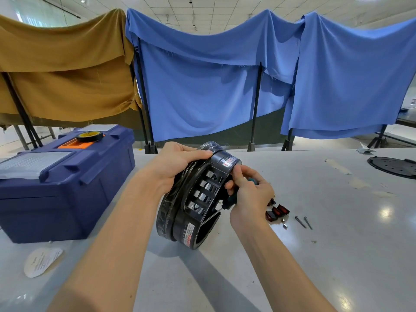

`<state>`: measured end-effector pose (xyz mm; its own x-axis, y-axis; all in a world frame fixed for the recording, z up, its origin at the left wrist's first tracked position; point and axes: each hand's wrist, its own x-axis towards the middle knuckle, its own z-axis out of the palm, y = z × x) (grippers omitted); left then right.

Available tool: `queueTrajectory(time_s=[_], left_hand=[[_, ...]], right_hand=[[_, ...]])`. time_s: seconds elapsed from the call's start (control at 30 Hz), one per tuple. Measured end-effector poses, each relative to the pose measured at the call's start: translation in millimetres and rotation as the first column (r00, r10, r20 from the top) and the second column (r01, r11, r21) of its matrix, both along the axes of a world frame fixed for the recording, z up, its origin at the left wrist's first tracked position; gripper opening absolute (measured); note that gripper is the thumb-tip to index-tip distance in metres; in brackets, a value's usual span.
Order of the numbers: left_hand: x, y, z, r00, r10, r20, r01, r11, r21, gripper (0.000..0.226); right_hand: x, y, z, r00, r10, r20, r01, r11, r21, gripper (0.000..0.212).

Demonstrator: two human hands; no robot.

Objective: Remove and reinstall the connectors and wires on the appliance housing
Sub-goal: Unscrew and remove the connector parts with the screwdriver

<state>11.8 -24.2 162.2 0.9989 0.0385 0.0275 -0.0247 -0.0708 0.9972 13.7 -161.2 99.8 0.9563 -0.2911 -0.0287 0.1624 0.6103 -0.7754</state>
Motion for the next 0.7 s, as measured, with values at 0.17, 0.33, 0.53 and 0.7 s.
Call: queueTrajectory(time_s=[0.17,0.33,0.53,0.7], left_hand=[[0.9,2.4,-0.9,1.0,0.008,-0.01,-0.008,1.0,-0.025,0.013],[1.5,0.7,-1.4,1.0,0.018,0.011,-0.018,1.0,-0.017,0.013],[2.7,1.3,-2.9,0.999,0.041,0.007,-0.041,0.999,-0.014,0.013],[3.2,3.1,-4.1,1.0,0.022,0.022,-0.022,1.0,-0.02,0.013]], right_hand=[[3.7,-6.3,2.6,0.967,0.249,-0.048,-0.239,0.958,0.156,0.003],[2.5,-7.8,3.3,0.974,0.216,-0.072,-0.206,0.971,0.124,0.005],[-5.5,-8.6,3.7,0.998,0.059,-0.001,-0.059,0.994,-0.095,0.004],[-13.1,-14.6,0.5,0.995,0.1,0.032,-0.092,0.977,-0.194,0.018]])
